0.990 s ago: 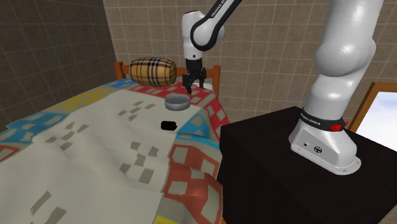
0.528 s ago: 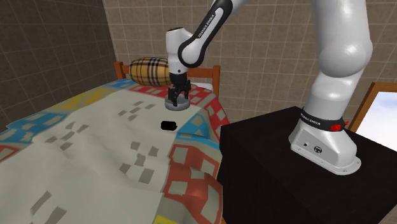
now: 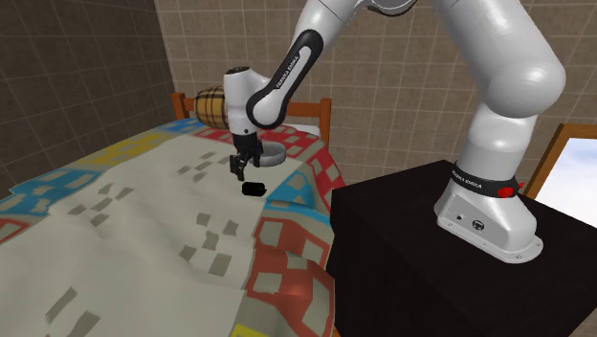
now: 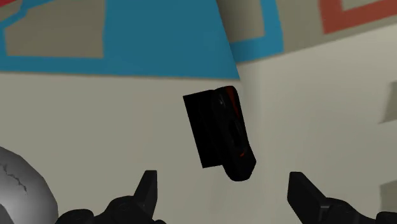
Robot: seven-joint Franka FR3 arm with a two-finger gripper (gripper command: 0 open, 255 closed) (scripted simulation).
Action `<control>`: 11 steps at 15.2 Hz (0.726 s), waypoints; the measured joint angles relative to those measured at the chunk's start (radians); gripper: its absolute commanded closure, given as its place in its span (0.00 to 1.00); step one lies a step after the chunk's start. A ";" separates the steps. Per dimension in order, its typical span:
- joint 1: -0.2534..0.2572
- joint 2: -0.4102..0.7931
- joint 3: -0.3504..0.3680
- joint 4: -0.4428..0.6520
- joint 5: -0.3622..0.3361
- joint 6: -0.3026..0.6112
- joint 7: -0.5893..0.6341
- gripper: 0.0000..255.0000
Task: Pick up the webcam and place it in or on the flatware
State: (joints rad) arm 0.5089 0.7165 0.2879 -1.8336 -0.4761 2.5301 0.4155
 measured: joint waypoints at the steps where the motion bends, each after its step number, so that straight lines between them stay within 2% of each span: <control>1: 0.015 0.032 -0.003 0.037 -0.010 -0.001 -0.005 0.00; 5: 0.048 0.108 -0.019 0.103 -0.033 0.014 -0.002 0.00; 11: 0.063 0.176 -0.039 0.145 -0.049 0.041 0.005 0.00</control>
State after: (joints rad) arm 0.5716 0.8923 0.2488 -1.6886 -0.5251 2.5715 0.4204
